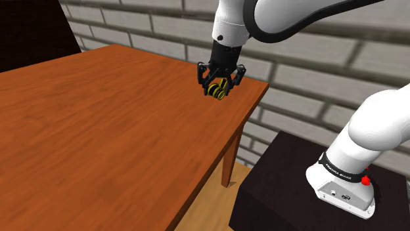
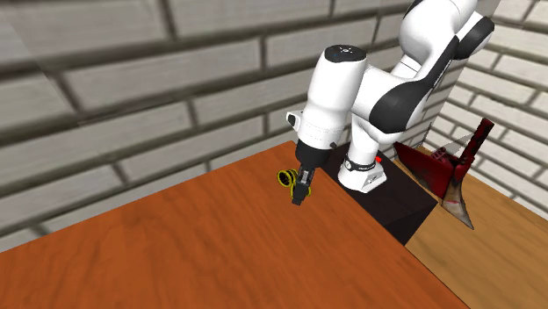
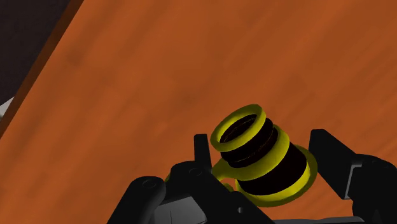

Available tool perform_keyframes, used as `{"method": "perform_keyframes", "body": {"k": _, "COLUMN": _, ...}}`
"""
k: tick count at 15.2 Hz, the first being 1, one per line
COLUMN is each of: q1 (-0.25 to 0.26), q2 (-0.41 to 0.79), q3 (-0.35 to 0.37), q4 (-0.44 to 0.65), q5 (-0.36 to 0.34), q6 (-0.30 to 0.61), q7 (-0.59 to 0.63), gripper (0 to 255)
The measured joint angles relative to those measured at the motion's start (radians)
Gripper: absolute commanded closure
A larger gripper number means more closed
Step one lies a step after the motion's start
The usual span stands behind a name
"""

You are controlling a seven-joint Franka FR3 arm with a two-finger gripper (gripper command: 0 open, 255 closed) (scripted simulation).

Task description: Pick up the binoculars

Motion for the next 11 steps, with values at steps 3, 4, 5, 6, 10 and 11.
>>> {"method": "perform_keyframes", "body": {"k": 3, "q1": 0.0, "q2": 0.0, "q3": 0.0, "q4": 0.0, "q5": 0.0, "q6": 0.0, "q7": 0.0, "gripper": 255}}
{"method": "perform_keyframes", "body": {"k": 4, "q1": -0.001, "q2": 0.001, "q3": -0.001, "q4": 0.006, "q5": -0.001, "q6": -0.006, "q7": 0.0, "gripper": 255}}
{"method": "perform_keyframes", "body": {"k": 5, "q1": -0.001, "q2": -0.002, "q3": -0.005, "q4": 0.014, "q5": -0.002, "q6": -0.017, "q7": -0.003, "gripper": 255}}
{"method": "perform_keyframes", "body": {"k": 6, "q1": -0.001, "q2": -0.006, "q3": -0.009, "q4": 0.022, "q5": -0.002, "q6": -0.029, "q7": -0.004, "gripper": 255}}
{"method": "perform_keyframes", "body": {"k": 10, "q1": -0.002, "q2": -0.012, "q3": -0.017, "q4": 0.069, "q5": -0.007, "q6": -0.082, "q7": -0.001, "gripper": 255}}
{"method": "perform_keyframes", "body": {"k": 11, "q1": -0.002, "q2": -0.015, "q3": -0.021, "q4": 0.081, "q5": -0.007, "q6": -0.098, "q7": -0.001, "gripper": 255}}
